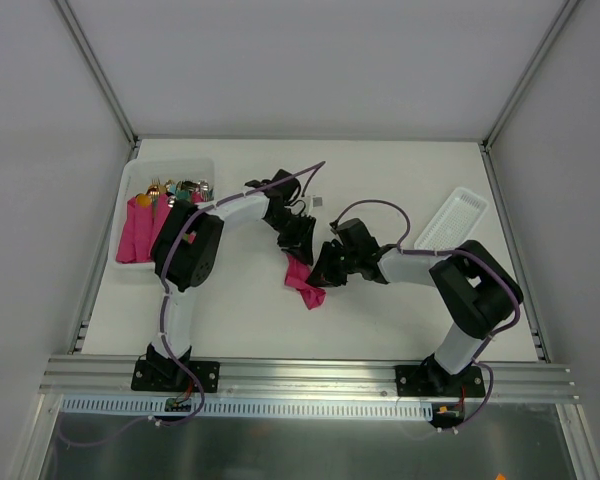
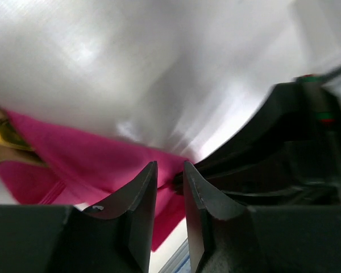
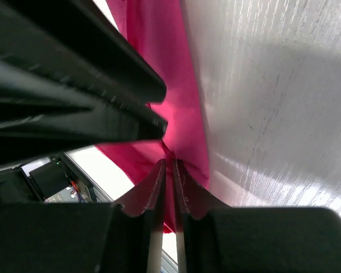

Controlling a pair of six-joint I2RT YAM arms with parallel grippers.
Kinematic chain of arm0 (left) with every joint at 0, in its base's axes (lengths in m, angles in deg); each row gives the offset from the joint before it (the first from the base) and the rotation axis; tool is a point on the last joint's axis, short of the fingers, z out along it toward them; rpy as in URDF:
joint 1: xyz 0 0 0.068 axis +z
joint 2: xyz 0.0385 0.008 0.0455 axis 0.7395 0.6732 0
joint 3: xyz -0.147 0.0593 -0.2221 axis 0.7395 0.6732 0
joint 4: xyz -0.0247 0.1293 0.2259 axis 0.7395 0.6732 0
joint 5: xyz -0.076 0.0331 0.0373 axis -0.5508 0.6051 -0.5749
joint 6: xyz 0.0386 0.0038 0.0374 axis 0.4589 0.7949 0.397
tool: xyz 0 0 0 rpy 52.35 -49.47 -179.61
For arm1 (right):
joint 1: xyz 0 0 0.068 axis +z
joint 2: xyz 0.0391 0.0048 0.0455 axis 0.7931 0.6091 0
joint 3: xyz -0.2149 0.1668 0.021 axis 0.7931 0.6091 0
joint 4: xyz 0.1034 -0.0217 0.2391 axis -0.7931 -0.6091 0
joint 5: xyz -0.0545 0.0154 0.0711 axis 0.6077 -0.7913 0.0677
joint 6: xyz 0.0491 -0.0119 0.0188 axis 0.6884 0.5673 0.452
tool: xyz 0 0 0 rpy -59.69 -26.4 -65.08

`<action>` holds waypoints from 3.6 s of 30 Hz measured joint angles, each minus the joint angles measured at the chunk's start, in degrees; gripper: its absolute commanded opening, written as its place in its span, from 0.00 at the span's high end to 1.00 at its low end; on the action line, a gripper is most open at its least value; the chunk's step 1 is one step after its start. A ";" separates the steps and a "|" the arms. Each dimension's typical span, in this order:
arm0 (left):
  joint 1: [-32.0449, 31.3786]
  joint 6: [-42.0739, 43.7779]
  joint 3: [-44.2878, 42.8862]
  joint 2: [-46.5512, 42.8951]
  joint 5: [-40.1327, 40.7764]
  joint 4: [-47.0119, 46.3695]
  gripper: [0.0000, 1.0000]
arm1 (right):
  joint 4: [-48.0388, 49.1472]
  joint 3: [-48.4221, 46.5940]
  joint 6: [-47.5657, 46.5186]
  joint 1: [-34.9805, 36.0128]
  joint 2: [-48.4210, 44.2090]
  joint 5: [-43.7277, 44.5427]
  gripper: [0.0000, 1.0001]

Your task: Place the utensils on the paper napkin and roll it up

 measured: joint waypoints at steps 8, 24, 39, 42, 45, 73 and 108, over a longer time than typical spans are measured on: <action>0.74 2.60 1.64 -0.76 7.15 2.45 0.73 | 0.26 0.02 0.00 0.09 -0.02 -0.02 0.80; 6.16 14.03 1.86 -6.95 15.23 12.55 0.68 | 0.83 0.46 0.02 0.11 -0.37 0.11 0.79; -1.79 9.27 -2.27 -3.02 1.05 10.05 0.69 | 1.29 0.79 0.02 0.15 -0.48 0.24 0.78; -1.42 8.83 -1.55 -0.66 1.11 9.44 0.69 | 1.55 0.96 0.04 0.15 -0.55 0.22 0.77; -1.07 8.83 0.31 -0.44 2.14 9.46 0.69 | 1.95 1.14 0.04 0.15 -0.61 0.17 0.76; 3.58 15.63 -1.92 -10.08 2.91 14.40 0.71 | 4.68 2.95 0.04 0.11 -1.20 0.04 0.75; 8.09 -33.33 33.05 -5.03 -19.26 -53.40 0.76 | 16.68 10.14 4.57 -1.62 -1.95 -1.66 0.77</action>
